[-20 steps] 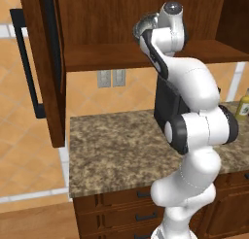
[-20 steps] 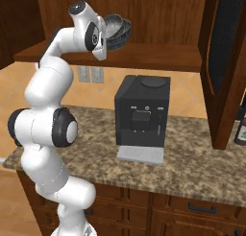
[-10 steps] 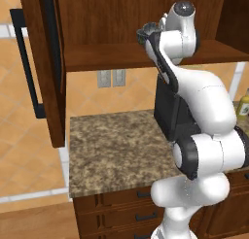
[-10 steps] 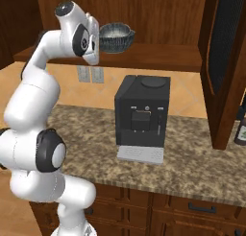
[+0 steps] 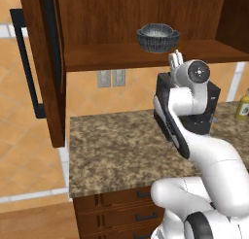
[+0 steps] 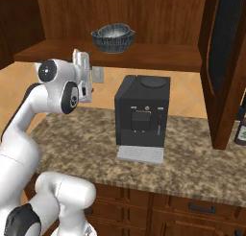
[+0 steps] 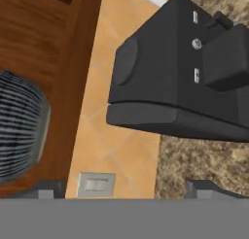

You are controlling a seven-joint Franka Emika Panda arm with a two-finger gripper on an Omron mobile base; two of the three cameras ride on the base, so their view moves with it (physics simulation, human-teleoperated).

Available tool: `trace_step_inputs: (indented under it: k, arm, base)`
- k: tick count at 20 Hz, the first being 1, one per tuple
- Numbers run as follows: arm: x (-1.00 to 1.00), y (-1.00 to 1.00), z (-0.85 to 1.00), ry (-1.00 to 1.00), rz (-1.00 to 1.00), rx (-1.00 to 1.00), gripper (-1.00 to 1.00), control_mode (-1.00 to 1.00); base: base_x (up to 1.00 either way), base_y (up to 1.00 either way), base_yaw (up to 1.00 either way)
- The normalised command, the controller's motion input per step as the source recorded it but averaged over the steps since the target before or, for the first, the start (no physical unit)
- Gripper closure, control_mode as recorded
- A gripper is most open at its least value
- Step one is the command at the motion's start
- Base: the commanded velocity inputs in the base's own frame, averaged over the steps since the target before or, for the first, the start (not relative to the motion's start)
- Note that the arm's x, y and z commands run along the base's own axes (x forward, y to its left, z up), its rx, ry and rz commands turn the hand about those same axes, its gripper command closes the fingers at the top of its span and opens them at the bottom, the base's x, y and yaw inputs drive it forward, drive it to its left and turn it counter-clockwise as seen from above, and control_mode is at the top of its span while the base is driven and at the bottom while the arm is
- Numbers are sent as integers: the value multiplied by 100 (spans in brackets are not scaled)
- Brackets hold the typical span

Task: Pick up the bowls on the counter and stack them on top of one another in the open cabinet. Place the smaller bowl on top of the larger bowl.

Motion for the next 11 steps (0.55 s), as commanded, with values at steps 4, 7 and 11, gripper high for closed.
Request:
trace_step_inputs:
  k: [4, 7, 11]
  arm:
    - [-100, 56, -100, -26, 5, -52, -100, -100]
    - [-100, 80, -100, -12, 25, -78, -100, -100]
    - [-28, 47, -100, 1, 12, -76, -100, -100]
  base:
    - [0, 0, 0]
    - [0, 0, 0]
    - [0, 0, 0]
